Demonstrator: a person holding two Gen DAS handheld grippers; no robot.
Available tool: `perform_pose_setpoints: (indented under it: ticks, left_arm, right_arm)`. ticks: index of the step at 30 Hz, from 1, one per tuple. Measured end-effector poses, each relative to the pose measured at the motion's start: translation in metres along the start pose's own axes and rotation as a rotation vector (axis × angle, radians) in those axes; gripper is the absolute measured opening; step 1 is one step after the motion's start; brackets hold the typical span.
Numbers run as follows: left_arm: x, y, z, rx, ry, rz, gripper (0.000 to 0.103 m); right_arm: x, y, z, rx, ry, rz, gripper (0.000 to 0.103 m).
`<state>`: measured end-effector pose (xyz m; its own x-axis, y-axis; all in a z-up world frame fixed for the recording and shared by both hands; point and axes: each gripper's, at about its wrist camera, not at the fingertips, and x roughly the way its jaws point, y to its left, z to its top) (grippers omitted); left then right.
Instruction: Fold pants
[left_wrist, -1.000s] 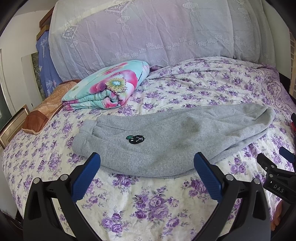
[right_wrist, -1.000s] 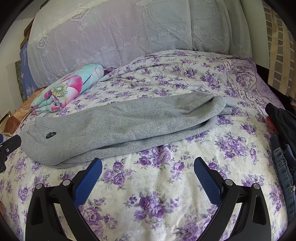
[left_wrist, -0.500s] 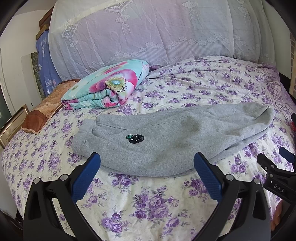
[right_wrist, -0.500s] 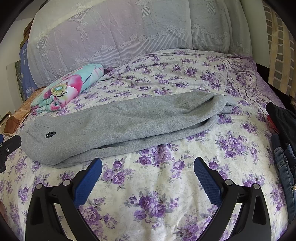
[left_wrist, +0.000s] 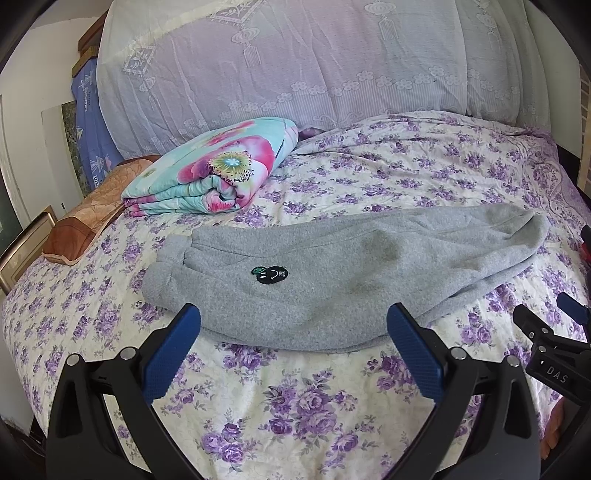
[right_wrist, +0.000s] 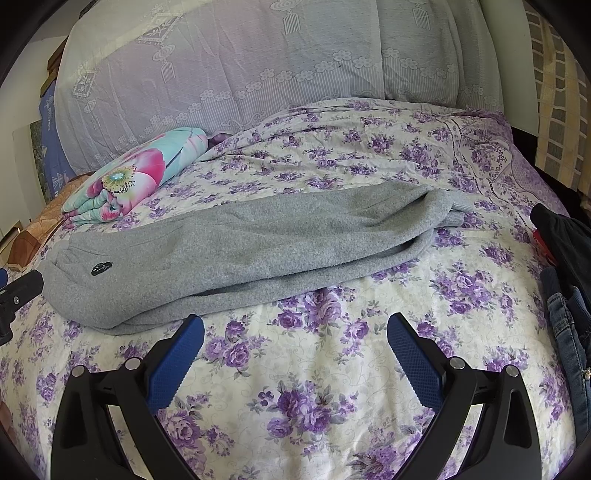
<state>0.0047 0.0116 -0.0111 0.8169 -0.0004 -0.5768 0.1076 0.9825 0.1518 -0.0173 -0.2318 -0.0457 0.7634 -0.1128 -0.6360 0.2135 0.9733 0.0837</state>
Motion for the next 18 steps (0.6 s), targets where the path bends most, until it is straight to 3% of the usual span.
perform_pose_setpoints:
  ticks: [18]
  left_arm:
    - [0.008, 0.0, -0.01, -0.003, 0.028, -0.018, 0.099]
  right_arm:
    - [0.0, -0.001, 0.001, -0.003, 0.024, 0.007, 0.099]
